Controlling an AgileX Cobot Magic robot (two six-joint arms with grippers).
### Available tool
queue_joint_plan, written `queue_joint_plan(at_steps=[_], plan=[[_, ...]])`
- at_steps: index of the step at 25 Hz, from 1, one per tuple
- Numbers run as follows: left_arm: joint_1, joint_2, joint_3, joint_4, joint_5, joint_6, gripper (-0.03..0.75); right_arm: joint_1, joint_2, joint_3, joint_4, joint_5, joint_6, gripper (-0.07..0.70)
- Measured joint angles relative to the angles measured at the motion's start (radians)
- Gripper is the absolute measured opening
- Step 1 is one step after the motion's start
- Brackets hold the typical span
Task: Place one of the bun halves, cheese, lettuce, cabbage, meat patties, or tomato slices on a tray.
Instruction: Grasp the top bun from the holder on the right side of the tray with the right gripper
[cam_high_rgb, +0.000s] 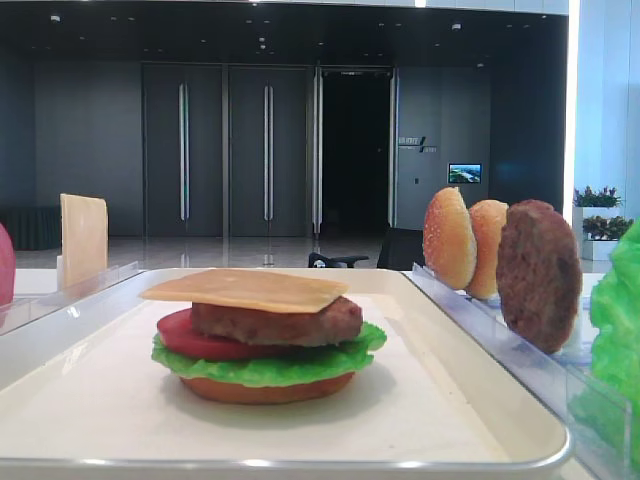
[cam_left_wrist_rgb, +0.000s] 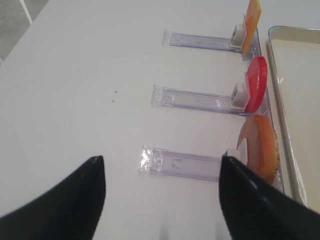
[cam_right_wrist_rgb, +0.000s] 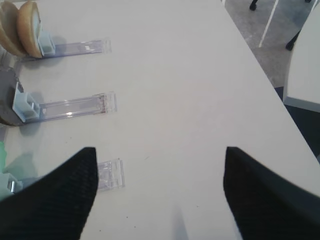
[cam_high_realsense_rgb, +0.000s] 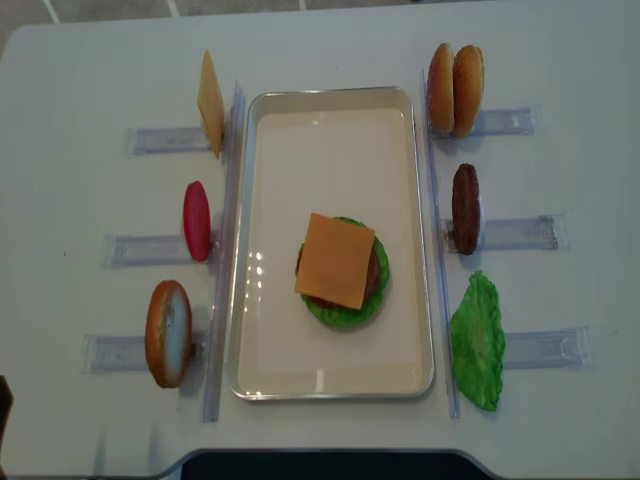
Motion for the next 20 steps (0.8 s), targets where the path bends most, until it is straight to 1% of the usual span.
queue_joint_plan(at_steps=[20], plan=[[0.000, 0.000, 0.000, 0.000, 0.000, 0.000, 0.536, 0.000, 0.000, 0.000, 0.005, 0.000, 0.000, 0.527]])
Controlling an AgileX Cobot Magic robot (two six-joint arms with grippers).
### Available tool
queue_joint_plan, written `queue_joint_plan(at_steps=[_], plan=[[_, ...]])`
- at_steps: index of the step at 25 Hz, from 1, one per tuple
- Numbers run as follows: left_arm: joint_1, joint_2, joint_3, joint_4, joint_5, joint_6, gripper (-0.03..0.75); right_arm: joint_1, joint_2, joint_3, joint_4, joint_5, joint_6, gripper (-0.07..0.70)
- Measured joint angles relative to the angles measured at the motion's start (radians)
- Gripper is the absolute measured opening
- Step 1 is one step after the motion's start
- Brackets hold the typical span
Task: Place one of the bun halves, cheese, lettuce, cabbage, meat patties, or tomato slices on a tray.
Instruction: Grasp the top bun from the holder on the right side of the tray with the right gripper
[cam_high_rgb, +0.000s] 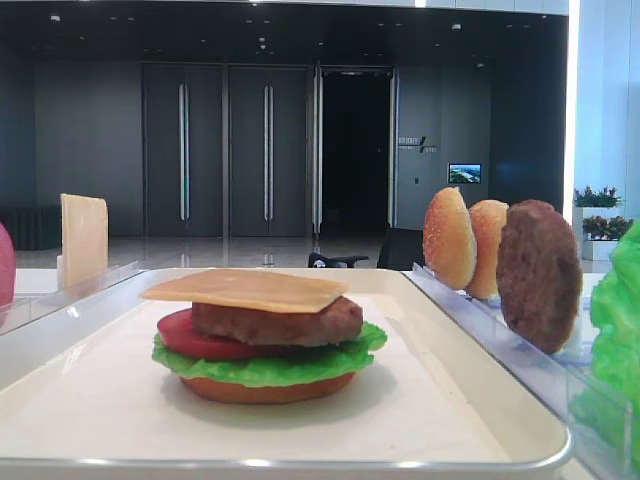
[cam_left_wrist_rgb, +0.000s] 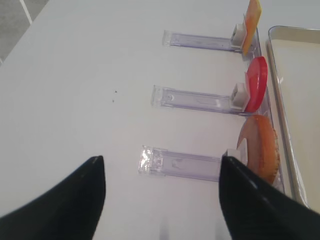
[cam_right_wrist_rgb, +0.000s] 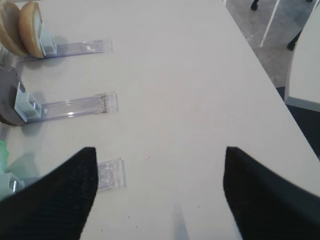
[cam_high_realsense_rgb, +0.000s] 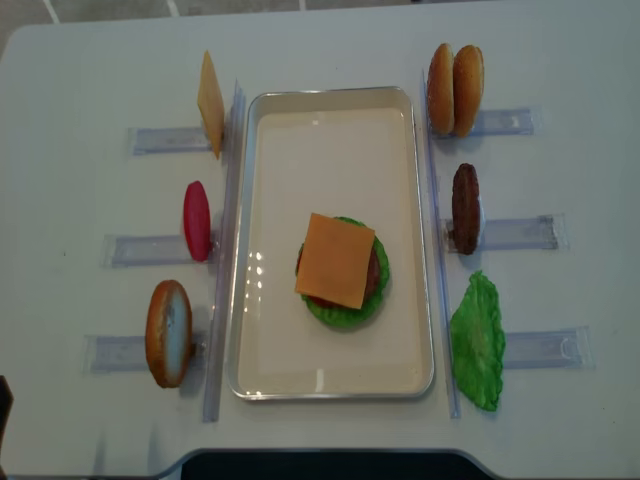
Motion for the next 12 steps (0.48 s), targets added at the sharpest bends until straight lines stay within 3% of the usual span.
queue_joint_plan(at_steps=[6, 12], plan=[[0.000, 0.000, 0.000, -0.001, 0.000, 0.000, 0.536, 0.000, 0.015, 0.000, 0.037, 0.000, -0.006, 0.527], [0.000, 0.000, 0.000, -0.001, 0.000, 0.000, 0.536, 0.005, 0.275, -0.012, 0.117, 0.005, -0.082, 0.527]])
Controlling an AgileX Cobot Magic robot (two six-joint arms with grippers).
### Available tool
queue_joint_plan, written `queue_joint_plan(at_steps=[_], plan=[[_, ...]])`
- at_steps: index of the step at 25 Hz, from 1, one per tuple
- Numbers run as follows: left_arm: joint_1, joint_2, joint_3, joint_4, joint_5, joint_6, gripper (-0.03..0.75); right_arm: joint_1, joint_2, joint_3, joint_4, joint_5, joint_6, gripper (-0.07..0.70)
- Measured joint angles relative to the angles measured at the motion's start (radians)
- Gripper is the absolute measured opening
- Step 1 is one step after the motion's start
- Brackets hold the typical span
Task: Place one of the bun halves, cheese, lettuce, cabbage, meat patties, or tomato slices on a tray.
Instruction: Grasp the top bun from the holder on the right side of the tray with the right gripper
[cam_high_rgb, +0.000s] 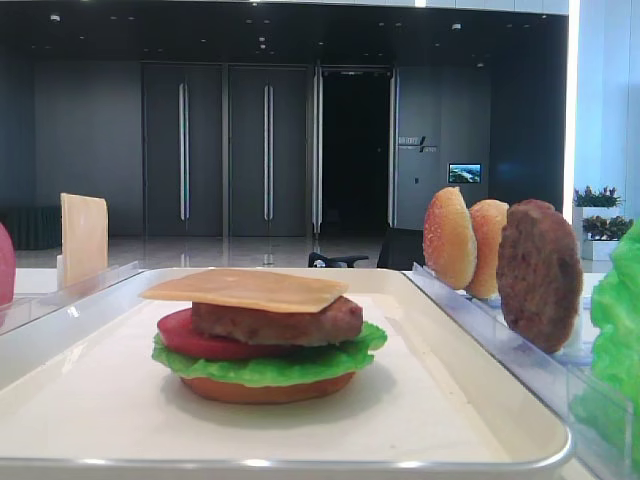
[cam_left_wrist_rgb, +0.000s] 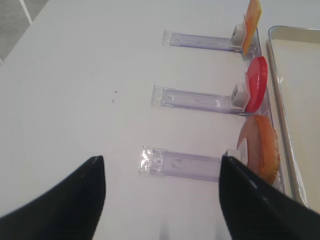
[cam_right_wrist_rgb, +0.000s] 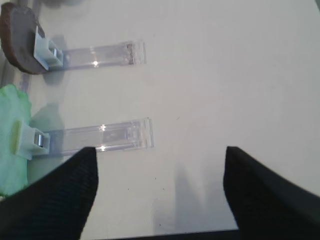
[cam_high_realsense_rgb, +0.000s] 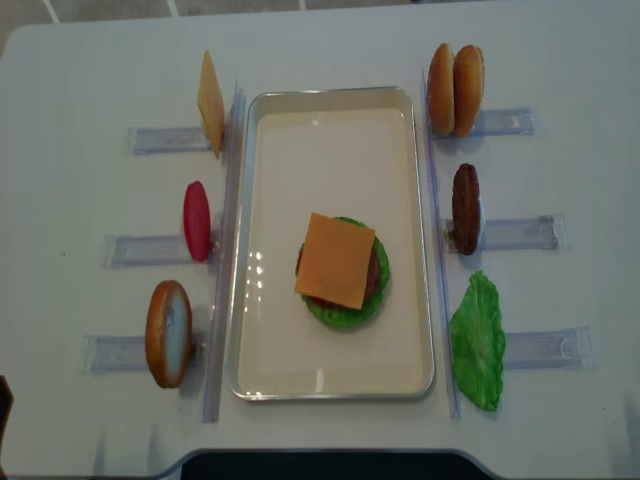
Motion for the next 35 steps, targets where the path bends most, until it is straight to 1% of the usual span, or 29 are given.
queue_joint_plan(at_steps=[3, 7, 14, 18, 23, 27, 35], plan=[[0.000, 0.000, 0.000, 0.000, 0.000, 0.000, 0.536, 0.015, 0.126, -0.035, 0.001, -0.011, -0.005, 0.527], [0.000, 0.000, 0.000, 0.000, 0.000, 0.000, 0.536, 0.025, 0.318, -0.110, 0.002, -0.018, -0.013, 0.527], [0.000, 0.000, 0.000, 0.000, 0.000, 0.000, 0.536, 0.036, 0.687, -0.345, 0.006, 0.034, -0.016, 0.527], [0.000, 0.000, 0.000, 0.000, 0.000, 0.000, 0.536, 0.036, 0.824, -0.481, 0.006, 0.051, -0.016, 0.527], [0.000, 0.000, 0.000, 0.000, 0.000, 0.000, 0.536, 0.036, 1.000, -0.618, 0.006, 0.058, -0.016, 0.527], [0.000, 0.000, 0.000, 0.000, 0.000, 0.000, 0.536, 0.044, 1.136, -0.738, 0.006, 0.079, -0.016, 0.527], [0.000, 0.000, 0.000, 0.000, 0.000, 0.000, 0.536, 0.076, 1.376, -0.978, 0.003, 0.079, 0.001, 0.527]])
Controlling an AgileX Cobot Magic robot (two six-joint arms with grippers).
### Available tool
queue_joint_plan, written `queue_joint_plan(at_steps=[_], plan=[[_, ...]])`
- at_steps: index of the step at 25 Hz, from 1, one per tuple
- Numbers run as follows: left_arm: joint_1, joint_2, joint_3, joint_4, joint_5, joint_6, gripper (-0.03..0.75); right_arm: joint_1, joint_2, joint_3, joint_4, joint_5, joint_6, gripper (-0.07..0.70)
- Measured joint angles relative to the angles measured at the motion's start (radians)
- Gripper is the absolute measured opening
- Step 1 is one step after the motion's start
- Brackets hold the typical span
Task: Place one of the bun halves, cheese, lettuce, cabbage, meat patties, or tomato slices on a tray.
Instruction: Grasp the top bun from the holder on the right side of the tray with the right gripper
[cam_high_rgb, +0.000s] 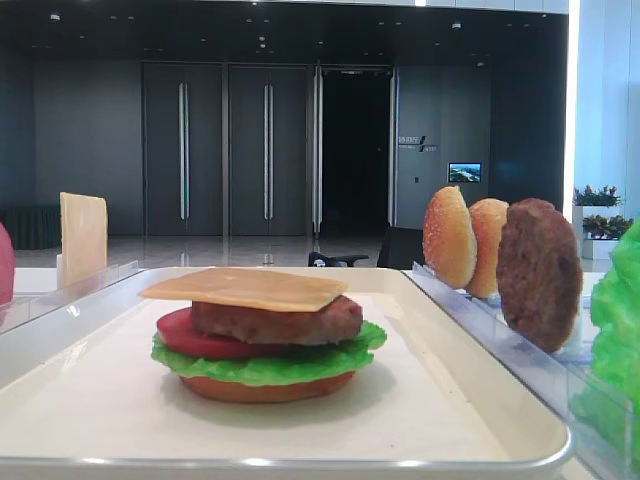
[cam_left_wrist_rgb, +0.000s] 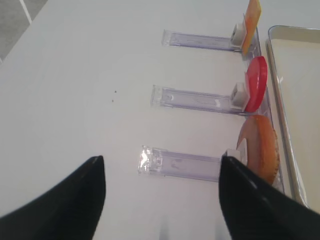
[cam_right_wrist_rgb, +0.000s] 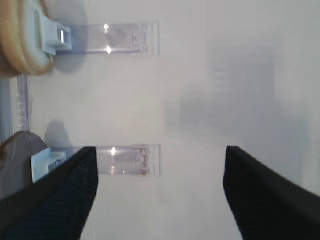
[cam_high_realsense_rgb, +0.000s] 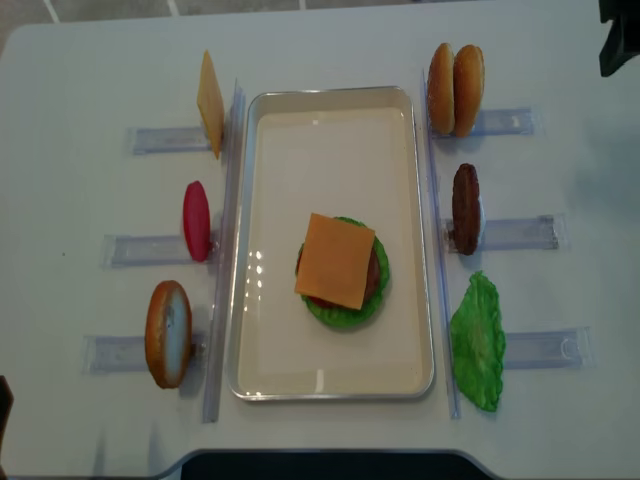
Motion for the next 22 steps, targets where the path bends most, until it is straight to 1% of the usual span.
queue_joint_plan(at_steps=[7, 10, 13, 17, 22], plan=[[0.000, 0.000, 0.000, 0.000, 0.000, 0.000, 0.536, 0.027, 0.138, -0.137, -0.002, 0.000, 0.029, 0.527], [0.000, 0.000, 0.000, -0.001, 0.000, 0.000, 0.536, 0.042, 0.167, -0.156, -0.004, 0.000, 0.044, 0.527], [0.000, 0.000, 0.000, -0.001, 0.000, 0.000, 0.536, 0.074, 0.173, -0.157, -0.011, 0.000, 0.084, 0.527], [0.000, 0.000, 0.000, -0.001, 0.000, 0.000, 0.535, 0.145, 0.174, -0.157, -0.015, 0.000, 0.178, 0.527], [0.000, 0.000, 0.000, -0.001, 0.000, 0.000, 0.535, 0.258, 0.174, -0.168, -0.016, 0.000, 0.293, 0.527]])
